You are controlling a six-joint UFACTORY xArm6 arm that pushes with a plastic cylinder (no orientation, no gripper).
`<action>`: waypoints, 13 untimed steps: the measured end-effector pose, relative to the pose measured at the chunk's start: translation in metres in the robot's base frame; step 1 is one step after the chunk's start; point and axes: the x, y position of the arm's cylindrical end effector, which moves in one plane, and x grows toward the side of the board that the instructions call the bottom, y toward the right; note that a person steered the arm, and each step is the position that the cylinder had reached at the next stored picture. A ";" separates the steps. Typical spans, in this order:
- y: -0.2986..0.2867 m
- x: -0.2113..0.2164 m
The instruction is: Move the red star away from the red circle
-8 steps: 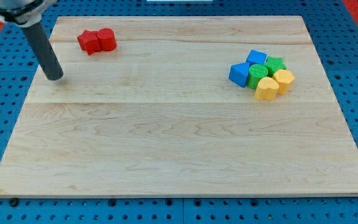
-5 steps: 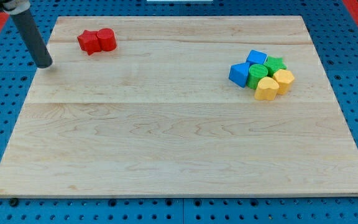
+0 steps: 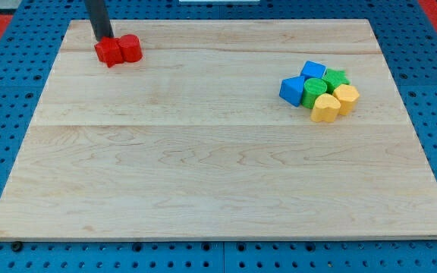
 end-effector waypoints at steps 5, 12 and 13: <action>0.029 0.072; 0.048 0.160; 0.013 0.190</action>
